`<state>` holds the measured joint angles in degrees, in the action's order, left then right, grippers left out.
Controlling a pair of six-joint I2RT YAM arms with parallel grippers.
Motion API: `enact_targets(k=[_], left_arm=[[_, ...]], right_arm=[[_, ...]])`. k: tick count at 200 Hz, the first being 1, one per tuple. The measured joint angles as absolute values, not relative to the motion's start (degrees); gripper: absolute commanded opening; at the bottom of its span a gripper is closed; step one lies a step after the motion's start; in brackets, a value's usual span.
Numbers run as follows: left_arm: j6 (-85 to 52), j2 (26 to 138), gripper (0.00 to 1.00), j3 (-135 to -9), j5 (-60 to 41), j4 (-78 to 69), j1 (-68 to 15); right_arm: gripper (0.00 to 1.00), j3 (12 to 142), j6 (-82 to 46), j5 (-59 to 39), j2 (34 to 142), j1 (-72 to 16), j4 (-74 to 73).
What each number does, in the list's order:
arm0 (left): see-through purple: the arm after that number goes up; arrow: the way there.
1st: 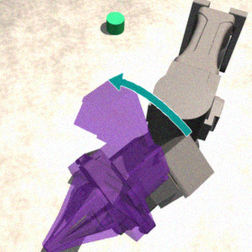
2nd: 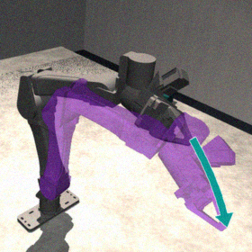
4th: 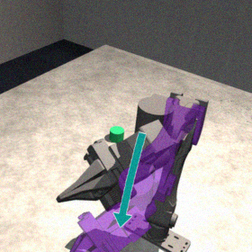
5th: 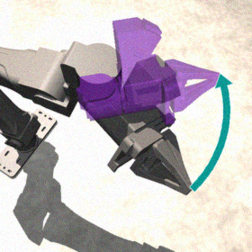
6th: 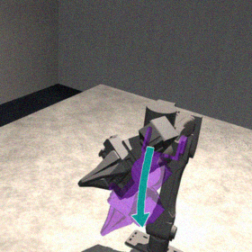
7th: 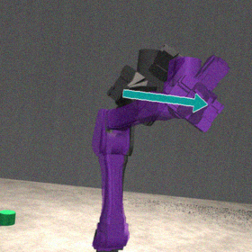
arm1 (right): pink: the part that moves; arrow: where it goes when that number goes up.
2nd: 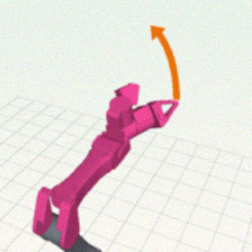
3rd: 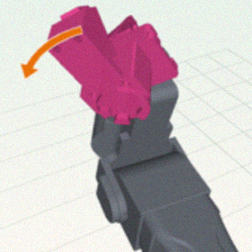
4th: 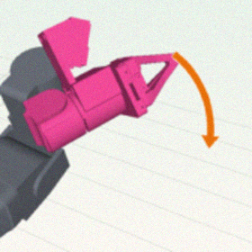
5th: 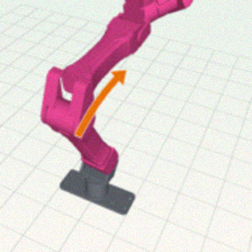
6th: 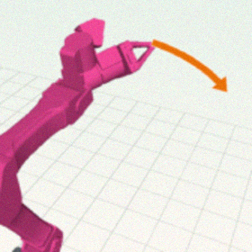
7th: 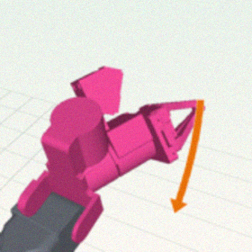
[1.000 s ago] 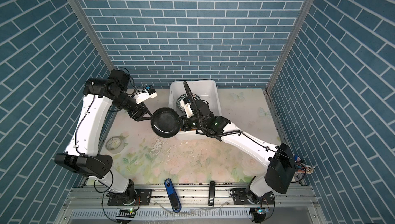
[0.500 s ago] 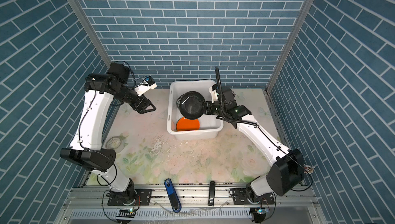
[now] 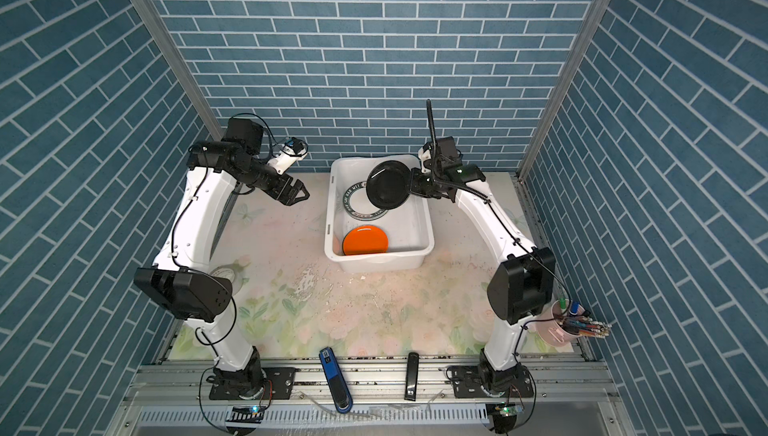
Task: Place the plates into the plastic bin on the countertop
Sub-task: 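Carry the black plate over the bin with right gripper while left gripper withdraws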
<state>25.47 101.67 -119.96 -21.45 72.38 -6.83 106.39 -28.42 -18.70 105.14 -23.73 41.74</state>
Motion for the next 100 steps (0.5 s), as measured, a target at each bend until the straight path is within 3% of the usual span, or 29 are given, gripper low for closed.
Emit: enact_targets(k=[56, 100], left_arm=[[20.32, 90.56, 0.93, -102.04, -21.74, 53.39, -6.61], [18.61, 88.68, 0.94, -98.98, -24.08, 46.85, -6.61]], right_arm=[[0.0, 115.2, -25.39, -20.23, 111.96, -24.34, 53.23], [0.0, 118.98, -23.62, -20.36, 118.28, -27.2, 56.82]])
